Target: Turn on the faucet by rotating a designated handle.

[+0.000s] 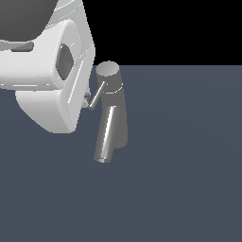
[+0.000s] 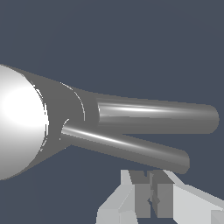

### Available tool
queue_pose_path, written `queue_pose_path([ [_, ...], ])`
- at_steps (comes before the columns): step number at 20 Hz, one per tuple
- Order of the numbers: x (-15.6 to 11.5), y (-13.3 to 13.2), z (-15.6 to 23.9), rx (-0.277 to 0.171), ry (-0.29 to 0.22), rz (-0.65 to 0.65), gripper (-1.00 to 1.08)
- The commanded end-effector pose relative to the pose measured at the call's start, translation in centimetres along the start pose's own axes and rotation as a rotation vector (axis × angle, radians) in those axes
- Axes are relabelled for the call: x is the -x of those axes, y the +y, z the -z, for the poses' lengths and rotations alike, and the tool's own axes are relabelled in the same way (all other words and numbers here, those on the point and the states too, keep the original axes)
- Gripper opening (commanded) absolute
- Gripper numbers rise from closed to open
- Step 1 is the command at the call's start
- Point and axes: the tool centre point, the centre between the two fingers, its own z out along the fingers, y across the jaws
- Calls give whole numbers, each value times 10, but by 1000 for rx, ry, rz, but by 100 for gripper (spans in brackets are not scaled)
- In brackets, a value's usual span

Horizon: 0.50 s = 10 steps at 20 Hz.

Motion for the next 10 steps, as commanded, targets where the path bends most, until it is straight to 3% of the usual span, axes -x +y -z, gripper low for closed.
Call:
queue_pose_path([
  [1,-14,2,-1,4,11,-18,-100],
  [10,-34,6,-2,8,14,-22,-100],
])
